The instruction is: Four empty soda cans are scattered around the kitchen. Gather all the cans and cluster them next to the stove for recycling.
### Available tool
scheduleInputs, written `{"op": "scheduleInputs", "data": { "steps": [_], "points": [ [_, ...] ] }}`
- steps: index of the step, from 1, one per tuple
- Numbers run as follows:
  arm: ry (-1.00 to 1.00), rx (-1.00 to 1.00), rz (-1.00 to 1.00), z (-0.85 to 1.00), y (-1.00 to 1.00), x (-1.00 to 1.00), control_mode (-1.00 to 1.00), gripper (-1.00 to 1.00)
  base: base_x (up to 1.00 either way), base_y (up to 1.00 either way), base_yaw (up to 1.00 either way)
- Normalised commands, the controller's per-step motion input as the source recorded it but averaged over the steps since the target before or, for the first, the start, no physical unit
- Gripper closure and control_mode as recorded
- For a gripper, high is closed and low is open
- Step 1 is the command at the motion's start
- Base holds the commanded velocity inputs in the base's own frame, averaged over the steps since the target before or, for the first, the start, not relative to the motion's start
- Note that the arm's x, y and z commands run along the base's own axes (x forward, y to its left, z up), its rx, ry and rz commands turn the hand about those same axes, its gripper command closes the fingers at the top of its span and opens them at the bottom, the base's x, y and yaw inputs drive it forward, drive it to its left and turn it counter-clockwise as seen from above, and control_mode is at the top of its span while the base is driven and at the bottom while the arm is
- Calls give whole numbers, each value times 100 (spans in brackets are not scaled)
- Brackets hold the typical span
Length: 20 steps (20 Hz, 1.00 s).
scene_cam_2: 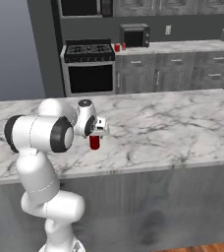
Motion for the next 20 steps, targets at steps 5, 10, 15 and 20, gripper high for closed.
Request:
{"op": "scheduleInputs", "data": {
  "steps": [5, 10, 15, 20],
  "points": [
    [0, 0, 0, -4, 0, 0, -100, -100, 0, 0, 0],
    [0, 0, 0, -4, 0, 0, -100, 100, 0, 0, 0],
    [0, 0, 0, -5, 0, 0, -100, 100, 0, 0, 0],
    [1, 0, 0, -5, 0, -1, -100, 100, 0, 0, 0]
  ]
}}
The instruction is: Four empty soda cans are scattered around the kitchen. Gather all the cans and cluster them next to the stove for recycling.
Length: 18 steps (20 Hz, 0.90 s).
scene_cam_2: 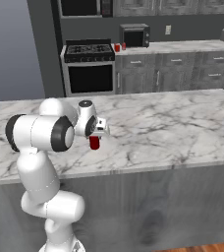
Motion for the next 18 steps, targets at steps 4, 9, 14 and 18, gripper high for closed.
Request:
{"op": "scheduleInputs", "data": {
  "steps": [4, 9, 14, 18],
  "points": [
    [0, 0, 0, 1, 0, -14, -100, 100, 0, 0, 0],
    [3, 1, 0, 37, 0, -36, -100, 100, 0, 0, 0],
    [10, 0, 0, 46, 3, -38, -100, 100, 0, 0, 0],
    [18, 0, 0, 49, 6, -32, -100, 100, 0, 0, 0]
  ]
}}
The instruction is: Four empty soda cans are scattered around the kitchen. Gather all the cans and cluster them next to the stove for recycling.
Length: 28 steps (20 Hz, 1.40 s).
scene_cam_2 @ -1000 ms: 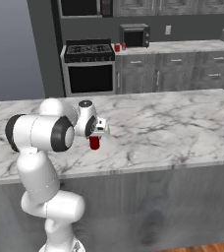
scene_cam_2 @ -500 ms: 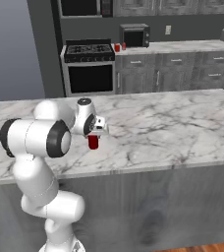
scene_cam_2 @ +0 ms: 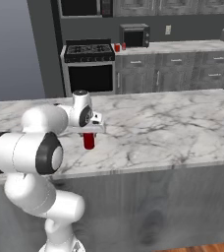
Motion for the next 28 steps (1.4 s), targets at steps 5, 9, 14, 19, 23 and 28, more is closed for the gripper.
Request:
{"op": "scheduleInputs", "data": {
  "steps": [5, 9, 14, 19, 23, 28],
  "points": [
    [17, 0, 0, 46, 6, -34, -100, 100, 0, 0, 0],
    [12, 0, 0, 34, 4, -38, -100, 100, 0, 0, 0],
    [5, 0, 0, 25, 4, -43, -100, 100, 0, 0, 0],
    [0, 2, 0, 15, 1, -49, -100, 100, 0, 0, 0],
    [-4, 0, -2, 3, 2, -52, -100, 100, 0, 0, 0],
    [-19, 0, -7, 1, 4, -44, -100, 100, 0, 0, 0]
  ]
}}
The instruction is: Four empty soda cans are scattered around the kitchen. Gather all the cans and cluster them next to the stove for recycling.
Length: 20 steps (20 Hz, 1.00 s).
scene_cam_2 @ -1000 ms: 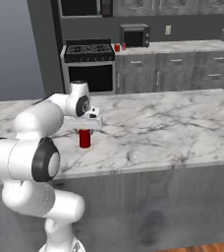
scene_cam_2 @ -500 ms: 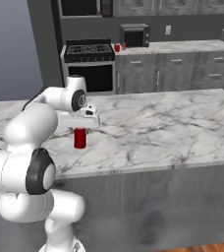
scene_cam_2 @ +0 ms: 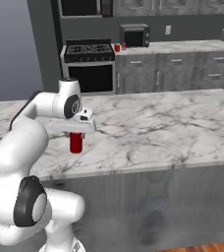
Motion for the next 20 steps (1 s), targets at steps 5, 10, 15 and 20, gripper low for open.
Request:
{"op": "scheduleInputs", "data": {
  "steps": [5, 10, 15, 20],
  "points": [
    [-13, 0, -6, 13, 8, -29, -100, 100, 0, 0, 0],
    [2, 0, -7, 21, 6, -23, -100, 100, 0, 0, 0],
    [10, 0, -3, 21, 6, -18, -100, 100, 0, 0, 0],
    [0, 0, -1, 11, 4, -18, -100, 100, 0, 0, 0]
  ]
}}
